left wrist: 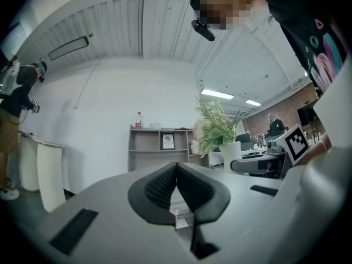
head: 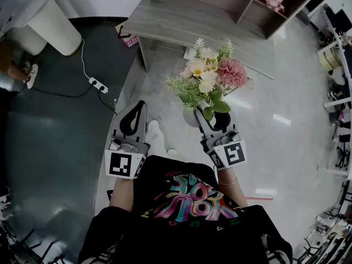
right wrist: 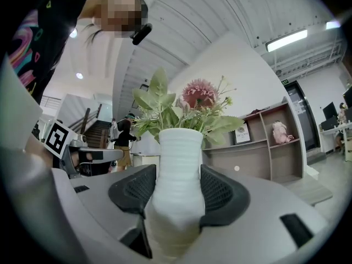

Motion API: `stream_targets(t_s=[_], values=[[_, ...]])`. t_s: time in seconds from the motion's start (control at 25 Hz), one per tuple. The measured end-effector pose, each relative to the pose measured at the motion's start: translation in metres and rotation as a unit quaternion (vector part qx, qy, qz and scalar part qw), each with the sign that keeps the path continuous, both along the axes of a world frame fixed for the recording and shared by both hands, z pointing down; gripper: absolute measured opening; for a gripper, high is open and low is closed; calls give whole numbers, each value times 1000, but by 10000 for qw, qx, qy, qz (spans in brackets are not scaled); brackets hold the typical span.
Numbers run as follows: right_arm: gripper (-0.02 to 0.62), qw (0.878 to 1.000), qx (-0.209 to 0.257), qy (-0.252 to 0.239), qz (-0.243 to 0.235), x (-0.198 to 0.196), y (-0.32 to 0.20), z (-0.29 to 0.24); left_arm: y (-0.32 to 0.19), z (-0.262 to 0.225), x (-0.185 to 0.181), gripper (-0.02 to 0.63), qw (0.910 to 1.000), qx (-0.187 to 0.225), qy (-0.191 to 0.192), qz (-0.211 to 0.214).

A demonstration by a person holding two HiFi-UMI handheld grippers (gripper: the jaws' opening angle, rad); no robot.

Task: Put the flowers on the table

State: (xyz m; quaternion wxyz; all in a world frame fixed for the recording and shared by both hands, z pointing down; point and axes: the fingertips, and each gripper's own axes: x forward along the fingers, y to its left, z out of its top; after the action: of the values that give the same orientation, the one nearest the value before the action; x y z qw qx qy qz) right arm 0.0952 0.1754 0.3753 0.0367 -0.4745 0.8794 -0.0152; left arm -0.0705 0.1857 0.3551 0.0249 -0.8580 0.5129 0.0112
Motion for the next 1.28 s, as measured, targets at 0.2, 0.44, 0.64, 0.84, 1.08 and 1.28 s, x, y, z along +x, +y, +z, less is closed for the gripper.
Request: stream_targets(t_s=[0.2,0.44,0.64,0.84,1.08,1.28], values=[[270,9999,-112,89,-42,-1,2,-1,1,-2,-1,26,10000,-51,55,-65],[270,9999,-104,96,-68,1,1,0,-1,-3,4,25,10000,-4,63,-43],[270,10000,-15,-40,-73,-1,0,-4,-5,-8,0,26,9999,93,-6,-71],[270,10000,1,65,-41,1,2,-2,-2,-9,-6,26,9999,77,2,-132],[270,10000,39,-2,-4,-1,2,-9,2,-6,4,26,10000,51,-36,29],[270,9999,100,33,-17,-1,2,-16,2,-5,12,26,9999,91,67,74]])
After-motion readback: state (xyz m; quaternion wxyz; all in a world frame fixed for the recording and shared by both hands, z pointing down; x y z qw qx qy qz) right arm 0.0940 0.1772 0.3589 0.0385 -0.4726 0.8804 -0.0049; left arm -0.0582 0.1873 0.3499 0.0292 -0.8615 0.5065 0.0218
